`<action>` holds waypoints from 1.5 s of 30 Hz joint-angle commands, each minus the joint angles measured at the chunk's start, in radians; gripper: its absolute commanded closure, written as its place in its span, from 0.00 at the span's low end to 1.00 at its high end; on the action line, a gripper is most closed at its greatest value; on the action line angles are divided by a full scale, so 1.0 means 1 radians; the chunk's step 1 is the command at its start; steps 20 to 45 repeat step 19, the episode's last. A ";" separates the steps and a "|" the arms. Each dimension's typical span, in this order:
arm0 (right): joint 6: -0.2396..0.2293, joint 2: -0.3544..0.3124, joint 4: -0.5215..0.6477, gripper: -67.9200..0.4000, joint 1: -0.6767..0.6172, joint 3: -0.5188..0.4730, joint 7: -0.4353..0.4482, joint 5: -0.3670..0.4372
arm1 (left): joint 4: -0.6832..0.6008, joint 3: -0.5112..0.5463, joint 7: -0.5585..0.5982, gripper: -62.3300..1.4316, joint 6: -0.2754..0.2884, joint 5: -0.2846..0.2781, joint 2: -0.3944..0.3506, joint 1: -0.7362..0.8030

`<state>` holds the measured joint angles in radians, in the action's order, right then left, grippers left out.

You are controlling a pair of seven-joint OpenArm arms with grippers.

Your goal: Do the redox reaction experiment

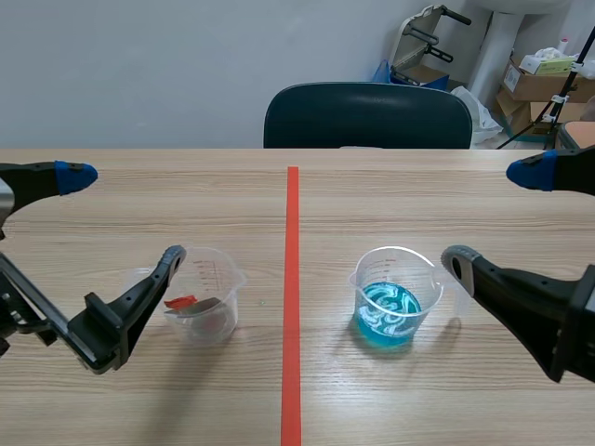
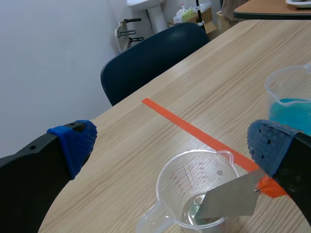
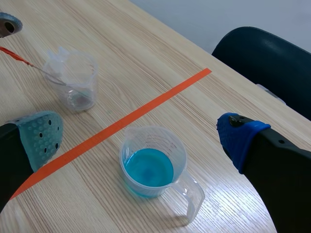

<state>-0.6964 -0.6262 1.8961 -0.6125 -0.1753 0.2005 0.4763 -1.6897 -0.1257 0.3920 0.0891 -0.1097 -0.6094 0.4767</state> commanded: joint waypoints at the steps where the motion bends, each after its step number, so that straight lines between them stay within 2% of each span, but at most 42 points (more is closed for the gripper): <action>1: 0.000 -0.011 0.002 0.00 0.014 -0.003 0.018 0.011 | -0.055 0.012 -0.001 0.00 -0.001 -0.006 -0.001 0.002; 8: 0.000 -0.011 0.002 0.00 0.014 -0.003 0.014 0.011 | -0.127 0.015 -0.053 0.00 0.001 -0.005 -0.001 0.002; 16: 0.000 -0.011 0.002 0.00 0.014 -0.003 -0.012 0.011 | -0.127 0.014 -0.053 0.00 0.003 -0.005 0.000 0.003; 45: 0.000 -0.011 0.002 0.00 0.014 -0.003 -0.012 0.011 | -0.127 0.014 -0.053 0.00 0.003 -0.005 0.000 0.003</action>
